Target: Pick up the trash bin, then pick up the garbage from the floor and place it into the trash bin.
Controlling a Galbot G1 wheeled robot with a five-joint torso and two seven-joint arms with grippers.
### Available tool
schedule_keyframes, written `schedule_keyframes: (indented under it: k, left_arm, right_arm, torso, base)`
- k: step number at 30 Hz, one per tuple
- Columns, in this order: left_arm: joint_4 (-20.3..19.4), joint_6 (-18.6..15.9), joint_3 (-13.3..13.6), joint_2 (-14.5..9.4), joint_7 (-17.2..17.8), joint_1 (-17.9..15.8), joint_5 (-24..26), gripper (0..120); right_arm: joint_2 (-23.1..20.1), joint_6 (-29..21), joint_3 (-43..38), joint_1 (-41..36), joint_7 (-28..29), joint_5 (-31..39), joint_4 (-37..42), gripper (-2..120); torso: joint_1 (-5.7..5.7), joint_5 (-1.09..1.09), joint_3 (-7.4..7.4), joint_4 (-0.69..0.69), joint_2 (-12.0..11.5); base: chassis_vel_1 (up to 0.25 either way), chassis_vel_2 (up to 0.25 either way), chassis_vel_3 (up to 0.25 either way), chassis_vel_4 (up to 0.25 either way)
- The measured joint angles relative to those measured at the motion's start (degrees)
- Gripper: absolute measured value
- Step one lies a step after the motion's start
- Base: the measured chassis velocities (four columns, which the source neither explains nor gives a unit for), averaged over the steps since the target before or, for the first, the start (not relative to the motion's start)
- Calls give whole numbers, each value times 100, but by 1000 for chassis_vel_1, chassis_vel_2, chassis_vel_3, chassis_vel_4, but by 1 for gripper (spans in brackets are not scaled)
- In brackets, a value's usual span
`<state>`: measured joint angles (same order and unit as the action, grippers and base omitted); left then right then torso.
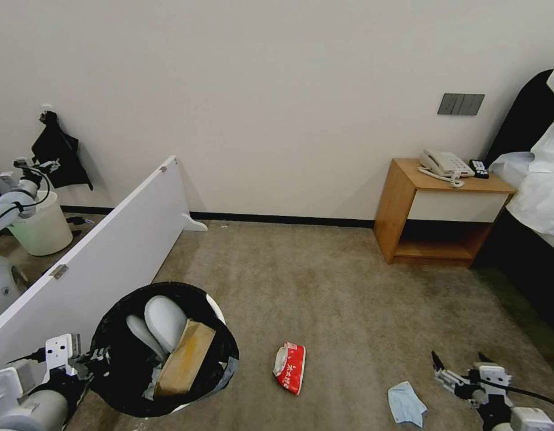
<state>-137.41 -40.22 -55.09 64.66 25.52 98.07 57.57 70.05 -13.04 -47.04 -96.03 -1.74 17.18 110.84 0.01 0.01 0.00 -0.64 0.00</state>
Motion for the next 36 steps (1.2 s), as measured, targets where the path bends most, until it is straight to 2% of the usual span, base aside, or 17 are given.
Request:
schedule_keyframes:
  k: [2,12,25,27,36]
  left_arm:
    - [-36,-3,-36,1,20,48,1,3]
    - [-129,-137,-90,37,42,71,28,3]
    - [-228,-186,-91,24,123,78,19,3]
    - [-263,-188,-96,24,143,98,2,3]
    - [-285,-196,-101,31,164,111,1,3]
  right_arm:
    - [-142,-85,307,339,-60,-43,-622,100]
    - [-122,-242,812,969,-73,12,-1549,100]
    - [-119,-502,1342,1490,-57,215,-2409,100]
    - [-145,-695,1531,1680,47,406,-2661,100]
    - [-108,-841,1700,2003,108,435,-3126,100]
  torso:
    - [0,-2,0,0,0]
    - [0,-2,0,-1,0]
    - [0,-1,0,-1,0]
    - [0,-2,0,-1,0]
    - [0,-1,0,-1,0]
  base:
    - [0,0,0,0]
    - [0,0,0,0]
    - [0,0,0,0]
    - [0,0,0,0]
    - [0,0,0,0]
